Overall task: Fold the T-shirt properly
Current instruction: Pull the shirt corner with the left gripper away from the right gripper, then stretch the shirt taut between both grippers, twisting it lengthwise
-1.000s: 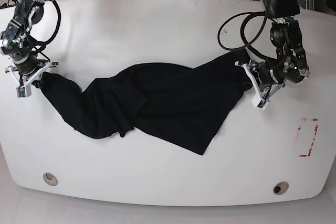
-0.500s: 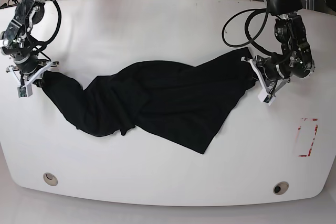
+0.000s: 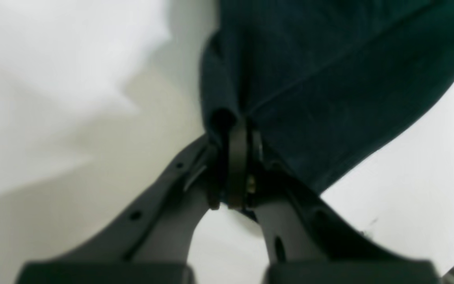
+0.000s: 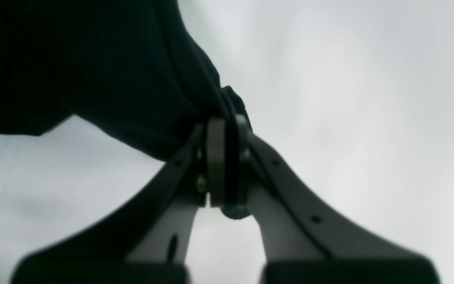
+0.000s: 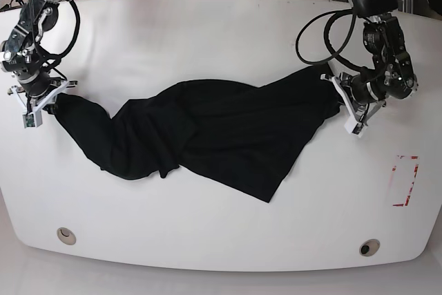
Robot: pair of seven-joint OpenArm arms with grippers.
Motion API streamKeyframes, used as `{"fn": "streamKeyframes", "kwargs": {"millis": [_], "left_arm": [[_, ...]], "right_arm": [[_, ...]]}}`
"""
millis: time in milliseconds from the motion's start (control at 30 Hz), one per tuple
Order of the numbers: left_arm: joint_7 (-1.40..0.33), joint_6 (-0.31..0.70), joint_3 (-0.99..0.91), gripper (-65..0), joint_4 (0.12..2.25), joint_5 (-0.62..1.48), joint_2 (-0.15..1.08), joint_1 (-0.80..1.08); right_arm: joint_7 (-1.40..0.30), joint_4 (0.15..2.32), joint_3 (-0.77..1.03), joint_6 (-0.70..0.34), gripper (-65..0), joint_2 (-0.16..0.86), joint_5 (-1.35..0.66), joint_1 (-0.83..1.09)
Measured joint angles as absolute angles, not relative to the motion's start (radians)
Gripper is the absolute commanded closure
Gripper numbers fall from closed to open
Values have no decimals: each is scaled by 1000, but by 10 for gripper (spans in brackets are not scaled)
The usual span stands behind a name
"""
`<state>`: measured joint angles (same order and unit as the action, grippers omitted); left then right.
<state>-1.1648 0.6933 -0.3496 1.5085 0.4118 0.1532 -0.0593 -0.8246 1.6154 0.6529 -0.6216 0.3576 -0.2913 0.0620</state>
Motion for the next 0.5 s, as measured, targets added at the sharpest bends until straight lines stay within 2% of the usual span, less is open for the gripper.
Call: {"fn": "streamKeyframes", "kwargs": {"millis": [500], "left_arm": [[-1355,696,-409,0,1761,418,171,-114]], "right_arm": [[-832,1615,661,-621,0,369,-292,11]]}}
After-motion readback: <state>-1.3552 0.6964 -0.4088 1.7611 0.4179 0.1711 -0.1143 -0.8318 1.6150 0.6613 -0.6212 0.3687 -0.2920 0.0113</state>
